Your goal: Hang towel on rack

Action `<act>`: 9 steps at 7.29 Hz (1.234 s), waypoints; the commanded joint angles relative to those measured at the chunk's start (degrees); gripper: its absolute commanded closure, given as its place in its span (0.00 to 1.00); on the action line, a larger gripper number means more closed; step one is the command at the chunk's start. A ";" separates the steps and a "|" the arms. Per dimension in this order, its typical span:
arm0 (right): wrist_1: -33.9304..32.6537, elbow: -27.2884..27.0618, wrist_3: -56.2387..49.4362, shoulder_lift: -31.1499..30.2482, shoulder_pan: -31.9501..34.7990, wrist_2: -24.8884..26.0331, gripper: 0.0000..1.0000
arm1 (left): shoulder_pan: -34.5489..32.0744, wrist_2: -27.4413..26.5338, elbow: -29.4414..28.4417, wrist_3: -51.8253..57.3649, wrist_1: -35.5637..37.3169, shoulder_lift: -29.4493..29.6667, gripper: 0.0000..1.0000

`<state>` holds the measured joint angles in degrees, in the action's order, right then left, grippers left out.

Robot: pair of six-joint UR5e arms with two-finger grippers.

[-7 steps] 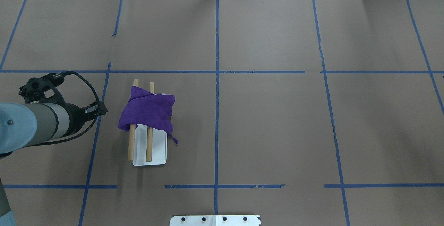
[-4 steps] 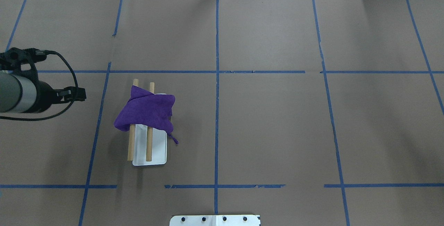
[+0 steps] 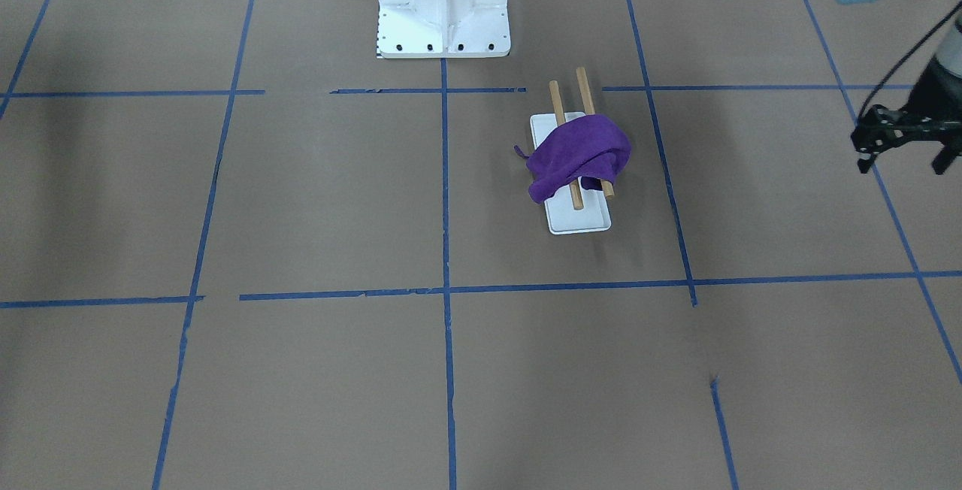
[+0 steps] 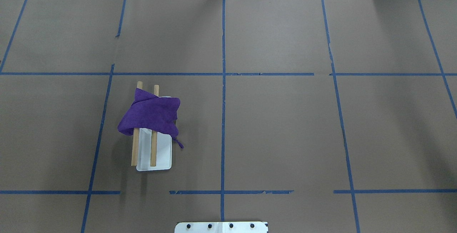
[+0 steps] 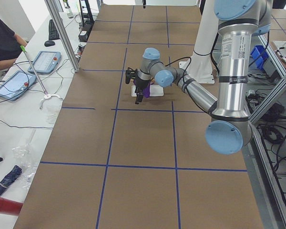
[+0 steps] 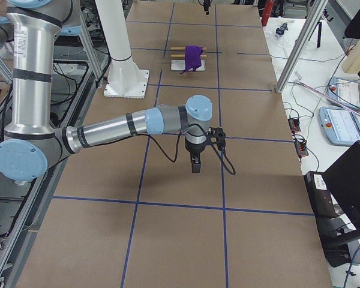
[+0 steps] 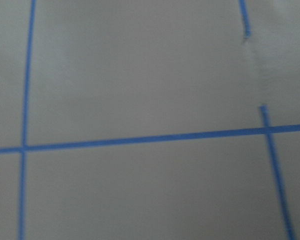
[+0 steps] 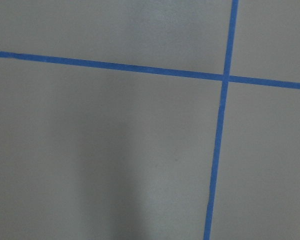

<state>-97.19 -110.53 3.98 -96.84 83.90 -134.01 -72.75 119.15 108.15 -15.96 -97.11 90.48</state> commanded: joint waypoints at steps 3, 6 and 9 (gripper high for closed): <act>0.16 6.11 -6.69 -0.36 6.71 -4.94 0.00 | -12.32 7.04 -9.52 18.94 0.60 -0.75 0.00; 0.16 6.12 -6.79 -1.95 7.69 -8.19 0.00 | -14.00 12.24 -10.41 18.60 4.38 0.22 0.00; 0.16 7.78 -6.79 -1.69 8.30 -8.10 0.00 | -14.26 12.68 -14.46 19.03 4.29 0.31 0.00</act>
<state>-97.03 -103.66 -2.75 -98.62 91.82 -142.09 -86.85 131.69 94.59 2.98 -93.04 90.99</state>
